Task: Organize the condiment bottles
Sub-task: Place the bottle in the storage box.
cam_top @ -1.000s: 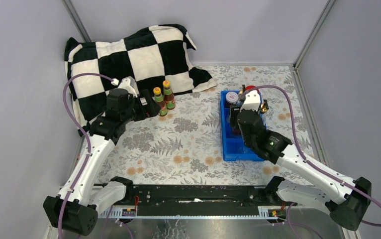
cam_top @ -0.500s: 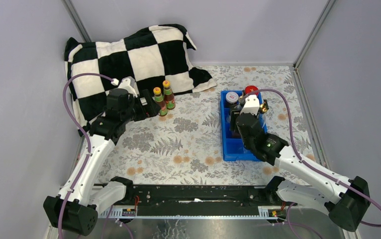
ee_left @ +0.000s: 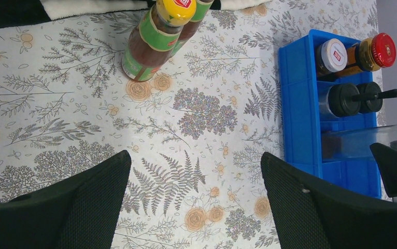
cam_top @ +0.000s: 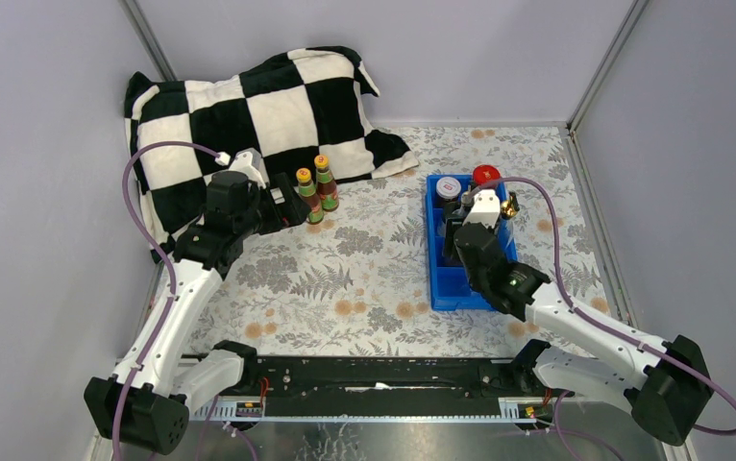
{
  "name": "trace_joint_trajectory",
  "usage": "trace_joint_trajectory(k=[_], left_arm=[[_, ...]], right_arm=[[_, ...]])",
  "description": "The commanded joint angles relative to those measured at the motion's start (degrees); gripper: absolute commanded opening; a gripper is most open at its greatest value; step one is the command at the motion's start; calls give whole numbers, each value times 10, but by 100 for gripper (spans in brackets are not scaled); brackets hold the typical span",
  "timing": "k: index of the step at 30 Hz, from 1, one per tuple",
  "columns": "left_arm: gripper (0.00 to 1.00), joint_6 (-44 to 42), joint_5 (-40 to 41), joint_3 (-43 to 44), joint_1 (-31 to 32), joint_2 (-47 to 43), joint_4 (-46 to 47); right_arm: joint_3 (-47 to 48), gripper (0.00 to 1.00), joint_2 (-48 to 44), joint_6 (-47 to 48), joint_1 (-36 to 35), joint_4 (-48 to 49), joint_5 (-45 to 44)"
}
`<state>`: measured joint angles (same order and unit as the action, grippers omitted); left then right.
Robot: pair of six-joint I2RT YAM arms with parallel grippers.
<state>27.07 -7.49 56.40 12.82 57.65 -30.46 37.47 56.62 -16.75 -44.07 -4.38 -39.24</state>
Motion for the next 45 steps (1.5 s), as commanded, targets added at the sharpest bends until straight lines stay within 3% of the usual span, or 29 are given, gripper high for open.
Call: trace_joint_trajectory(k=[1, 20, 27, 36, 45], left_arm=[[99, -2, 3, -8, 4, 3, 24], [99, -1, -1, -10, 4, 7, 28], [99, -1, 2, -5, 4, 7, 26], [99, -1, 1, -2, 4, 7, 26], [99, 0, 0, 0, 4, 8, 26]], right_arm=[[4, 48, -7, -16, 7, 68, -1], [-9, 51, -10, -28, 8, 62, -4], [4, 70, -6, -25, 8, 51, -10], [16, 75, -13, -21, 8, 38, -13], [31, 87, -24, -23, 8, 9, -21]])
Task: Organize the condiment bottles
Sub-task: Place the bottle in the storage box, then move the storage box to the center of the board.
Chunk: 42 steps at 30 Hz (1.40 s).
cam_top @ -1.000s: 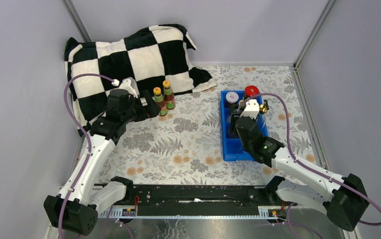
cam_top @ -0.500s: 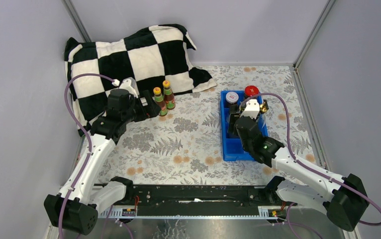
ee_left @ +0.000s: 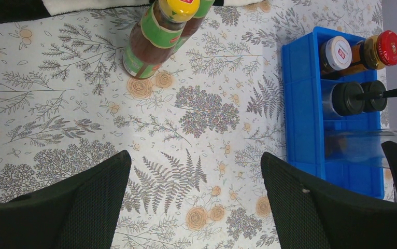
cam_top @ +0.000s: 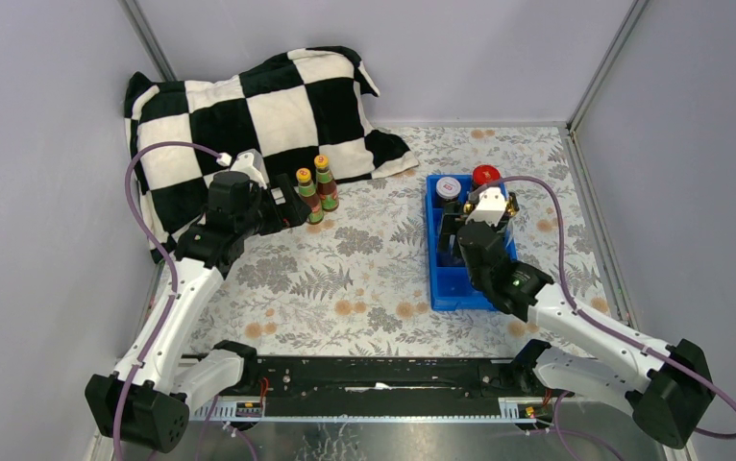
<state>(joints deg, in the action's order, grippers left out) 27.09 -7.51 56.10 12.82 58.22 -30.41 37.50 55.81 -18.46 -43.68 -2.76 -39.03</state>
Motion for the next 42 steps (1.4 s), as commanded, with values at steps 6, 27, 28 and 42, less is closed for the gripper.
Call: trace_joint_trajectory(k=[6, 27, 28, 42], left_arm=[[99, 0, 0, 2, 4, 3, 25], [99, 11, -4, -10, 8, 5, 39], [99, 11, -4, -9, 8, 6, 39], [99, 22, 15, 25, 65, 30, 41]], right_arm=[[40, 91, -30, -6, 4, -18, -24], [182, 91, -96, 8, 4, -125, 49], [197, 91, -98, 9, 4, -139, 53], [375, 87, -93, 22, 4, -372, -112]])
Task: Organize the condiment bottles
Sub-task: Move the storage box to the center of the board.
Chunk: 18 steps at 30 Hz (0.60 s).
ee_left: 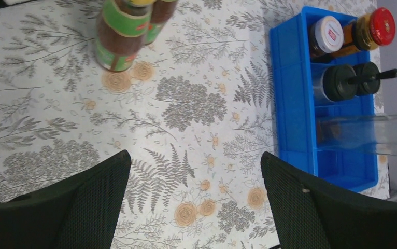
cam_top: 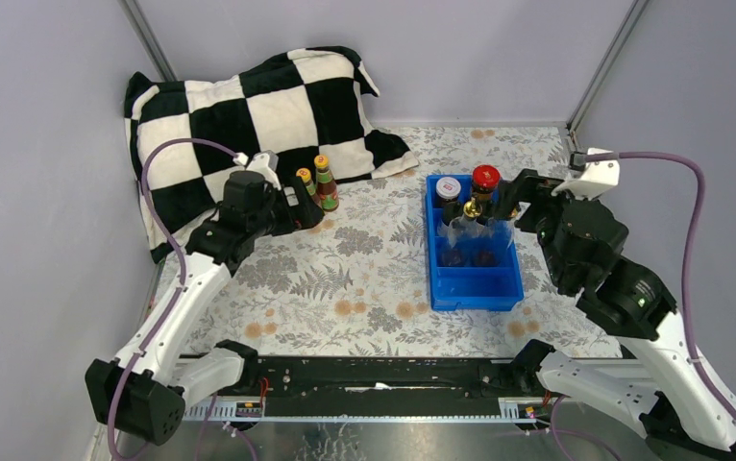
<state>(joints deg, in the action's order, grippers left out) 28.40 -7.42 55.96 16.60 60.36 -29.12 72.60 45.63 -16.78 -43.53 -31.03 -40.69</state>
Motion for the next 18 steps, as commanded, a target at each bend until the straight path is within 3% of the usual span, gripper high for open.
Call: trace_joint_trajectory(k=[1, 9, 18], left_arm=[[99, 11, 18, 32, 38, 11, 28], [99, 30, 70, 66, 154, 49, 28], [92, 52, 155, 72, 305, 110, 38]], right_arm=[[26, 87, 14, -2, 3, -107, -112], [-16, 80, 18, -110, 2, -200, -160], [-96, 75, -54, -284, 3, -272, -166]])
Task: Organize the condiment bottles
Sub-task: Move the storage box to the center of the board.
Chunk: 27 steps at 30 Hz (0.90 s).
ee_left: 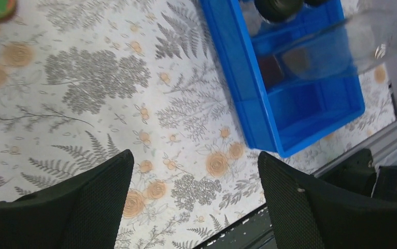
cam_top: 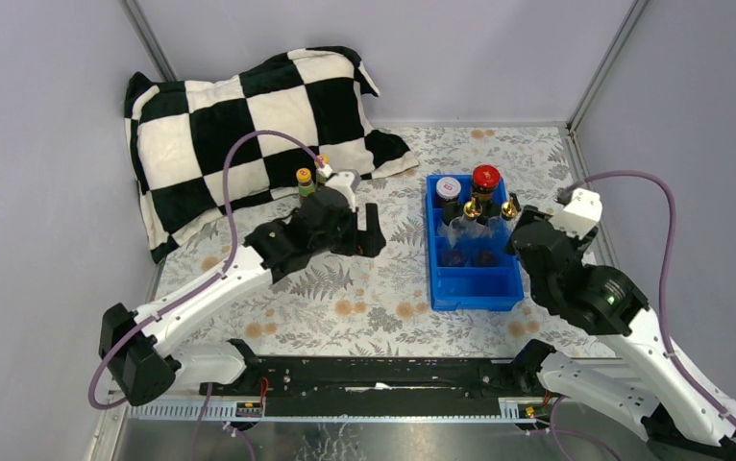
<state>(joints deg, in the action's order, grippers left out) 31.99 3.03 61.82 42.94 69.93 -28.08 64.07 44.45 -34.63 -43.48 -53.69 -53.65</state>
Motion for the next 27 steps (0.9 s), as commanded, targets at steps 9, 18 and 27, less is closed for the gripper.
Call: trace_joint_trajectory(k=[9, 18, 27], left_arm=[[67, 61, 98, -11, 188, 63, 77], [53, 37, 129, 81, 358, 227, 114], [60, 19, 116, 144, 392, 325, 169]], right_arm=[[38, 72, -103, -130, 2, -73, -72], [155, 71, -72, -38, 2, -46, -51], [218, 71, -54, 2, 2, -32, 5]])
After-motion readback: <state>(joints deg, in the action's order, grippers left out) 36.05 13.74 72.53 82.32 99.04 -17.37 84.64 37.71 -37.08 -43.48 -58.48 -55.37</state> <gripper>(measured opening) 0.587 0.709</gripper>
